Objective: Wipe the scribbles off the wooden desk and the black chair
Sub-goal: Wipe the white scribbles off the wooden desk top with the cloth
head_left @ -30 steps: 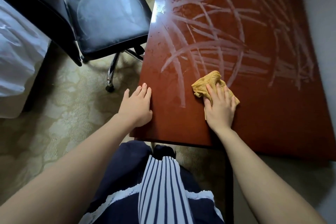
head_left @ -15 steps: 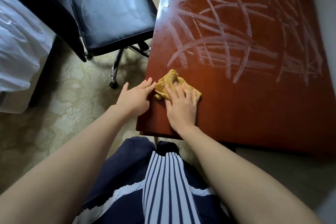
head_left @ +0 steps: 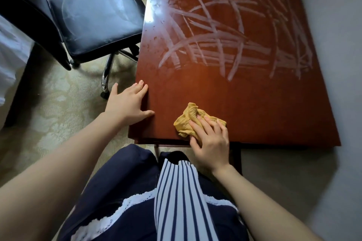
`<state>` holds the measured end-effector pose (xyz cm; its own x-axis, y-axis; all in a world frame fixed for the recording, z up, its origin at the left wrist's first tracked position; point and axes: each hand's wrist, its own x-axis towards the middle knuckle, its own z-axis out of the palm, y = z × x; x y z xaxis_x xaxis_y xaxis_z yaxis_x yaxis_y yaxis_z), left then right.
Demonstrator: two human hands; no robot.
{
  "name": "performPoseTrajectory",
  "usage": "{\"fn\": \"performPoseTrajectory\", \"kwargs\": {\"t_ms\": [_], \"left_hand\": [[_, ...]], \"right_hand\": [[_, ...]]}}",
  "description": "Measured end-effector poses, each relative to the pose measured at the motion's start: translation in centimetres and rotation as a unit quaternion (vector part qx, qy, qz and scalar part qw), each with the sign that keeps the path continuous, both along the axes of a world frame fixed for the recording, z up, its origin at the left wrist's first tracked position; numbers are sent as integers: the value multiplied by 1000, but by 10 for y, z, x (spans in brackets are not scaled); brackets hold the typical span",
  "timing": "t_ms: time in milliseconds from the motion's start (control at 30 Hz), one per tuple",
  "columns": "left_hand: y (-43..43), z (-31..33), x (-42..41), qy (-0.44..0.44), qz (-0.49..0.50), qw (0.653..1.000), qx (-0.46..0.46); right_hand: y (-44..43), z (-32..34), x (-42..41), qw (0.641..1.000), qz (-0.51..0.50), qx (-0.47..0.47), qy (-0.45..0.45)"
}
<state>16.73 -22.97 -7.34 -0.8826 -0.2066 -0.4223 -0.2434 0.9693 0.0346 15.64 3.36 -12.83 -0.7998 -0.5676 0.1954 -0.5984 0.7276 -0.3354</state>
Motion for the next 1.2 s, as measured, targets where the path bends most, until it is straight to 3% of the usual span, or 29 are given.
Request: {"fn": "performPoseTrajectory", "kwargs": {"t_ms": [233,333,467,633,833,1067,1200], "left_hand": [[-16,13,-10,-77,-172,975,-119],[-20,12,-11,-81,-201,969,-121],[-25,12,-13,-90,-227,962,-119],[-33,15,-13,-87,-280,943,-160],[-38,22,-11,-93,-294,942,-134],[-65,28,-11,-67,-384,912,-126],[-75,18,-13,-30,-393,918,-45]], "right_hand": [[70,12,-26,979,-180,88,-23],[88,17,-41,961,-250,109,-33],[83,18,-61,940,-331,75,-44],[40,19,-60,886,-452,10,-101],[-50,14,-9,909,-408,-25,-84],[-120,9,55,920,-381,-24,-87],[-150,8,91,951,-292,-37,-97]]}}
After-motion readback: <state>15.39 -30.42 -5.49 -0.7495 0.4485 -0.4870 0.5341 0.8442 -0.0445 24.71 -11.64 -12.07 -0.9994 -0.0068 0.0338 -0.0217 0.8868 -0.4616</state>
